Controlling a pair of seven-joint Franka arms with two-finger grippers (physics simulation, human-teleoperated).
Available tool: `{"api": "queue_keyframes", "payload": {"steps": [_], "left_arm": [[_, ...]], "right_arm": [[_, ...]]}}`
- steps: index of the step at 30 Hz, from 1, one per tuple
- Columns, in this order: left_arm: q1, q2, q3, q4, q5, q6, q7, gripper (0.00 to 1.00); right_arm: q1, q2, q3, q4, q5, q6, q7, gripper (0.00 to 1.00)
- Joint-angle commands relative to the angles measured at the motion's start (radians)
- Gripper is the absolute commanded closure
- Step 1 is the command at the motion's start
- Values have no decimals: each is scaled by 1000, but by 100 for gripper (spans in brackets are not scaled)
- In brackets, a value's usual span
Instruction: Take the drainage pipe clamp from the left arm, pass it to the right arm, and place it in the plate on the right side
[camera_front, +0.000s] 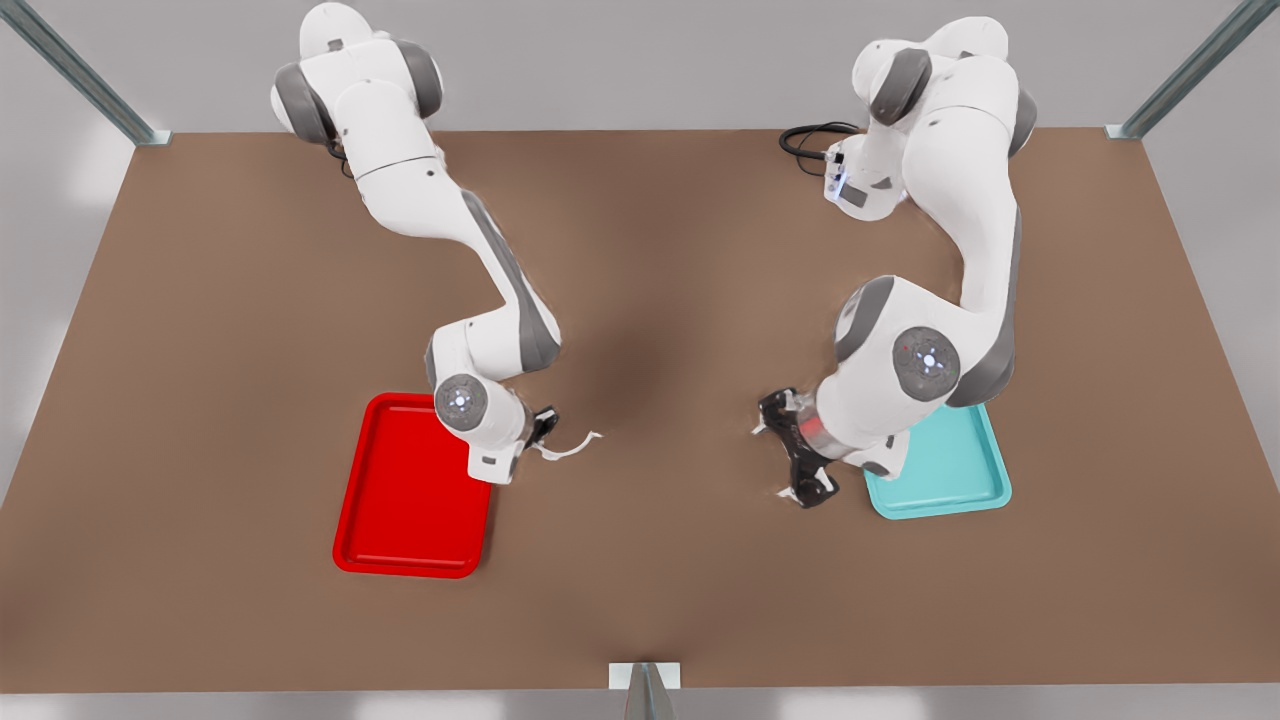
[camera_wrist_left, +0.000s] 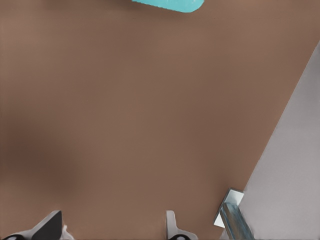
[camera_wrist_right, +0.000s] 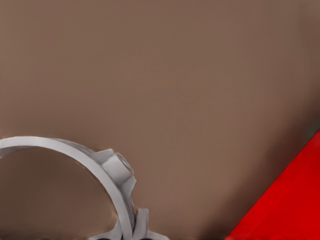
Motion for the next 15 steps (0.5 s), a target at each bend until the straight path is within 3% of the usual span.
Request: {"api": "queue_keyframes", "payload": {"steps": [1, 2, 3, 4, 11, 12, 15], "left_arm": [[133, -66, 0, 14, 17, -573, 1801, 0], [148, -104, -17, -2, 137, -616, 2036, 0], [173, -362, -18, -410, 149, -305, 2124, 0], [159, -346, -29, -375, 164, -397, 2116, 0], [238, -265, -28, -236, 69, -369, 2128, 0], [228, -257, -29, -243, 66, -323, 2127, 0], [227, -257, -31, -237, 75, -311, 2127, 0]], "right_arm": [[-69, -14, -1, -30, -96, -58, -77, 79], [-109, -16, -3, -29, -125, -57, -82, 79], [-142, -11, -4, -23, -170, -55, -82, 79], [-175, -5, -3, -20, -201, -49, -99, 79], [-238, 27, -8, -30, -244, -43, -100, 77], [-243, 29, -8, -32, -244, -49, -99, 0], [-247, 33, -8, -24, -234, -49, -97, 0]]}}
